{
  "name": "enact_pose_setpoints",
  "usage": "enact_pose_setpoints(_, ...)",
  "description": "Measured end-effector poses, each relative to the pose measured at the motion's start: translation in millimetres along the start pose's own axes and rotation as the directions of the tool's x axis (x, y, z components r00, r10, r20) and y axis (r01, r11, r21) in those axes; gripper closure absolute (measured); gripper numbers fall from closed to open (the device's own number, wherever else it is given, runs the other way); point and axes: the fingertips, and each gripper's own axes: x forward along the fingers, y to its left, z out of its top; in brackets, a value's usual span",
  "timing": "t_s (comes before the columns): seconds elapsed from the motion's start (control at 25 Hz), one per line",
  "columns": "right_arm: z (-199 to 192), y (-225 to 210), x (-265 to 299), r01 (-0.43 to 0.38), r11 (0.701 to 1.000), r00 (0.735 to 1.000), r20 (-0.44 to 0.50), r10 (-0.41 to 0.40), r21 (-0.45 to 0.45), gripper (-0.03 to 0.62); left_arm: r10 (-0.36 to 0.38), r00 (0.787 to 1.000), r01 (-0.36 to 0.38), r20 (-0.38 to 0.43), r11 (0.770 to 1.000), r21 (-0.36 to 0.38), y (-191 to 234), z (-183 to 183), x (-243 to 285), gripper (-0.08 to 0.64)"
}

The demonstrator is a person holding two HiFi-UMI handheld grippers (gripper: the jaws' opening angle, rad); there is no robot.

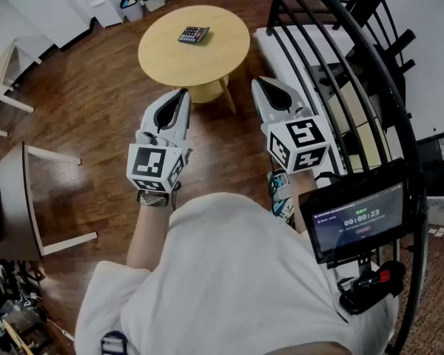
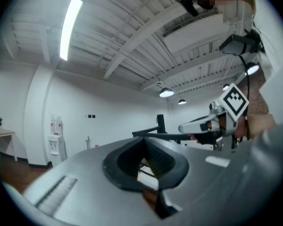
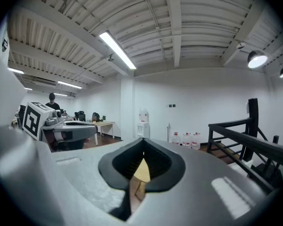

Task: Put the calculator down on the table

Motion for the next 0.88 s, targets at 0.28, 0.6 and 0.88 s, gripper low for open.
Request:
enact_pose_setpoints(0.28,26,-2,12,0.027,0.999,0.998,0.058,-0.025,-0.035,0.591,-0.115,0.986,0.112,0.117,0.993,0.032,-6,27,2,0.555)
enact_pose_setpoints(0.6,31,9,20,0.017,0.999,0.997,0.071,-0.013,-0.049,0.591,-0.107,0.994,0.108,0.022,0.993,-0.048,10,10,7,0.555)
enact_pose_setpoints(0.88,29,18,27,0.011,1.000,0.998,0.054,-0.010,-0.012,0.591,-0.084,0.996,0.084,0.022,0.996,-0.014,19,9,0,0.555)
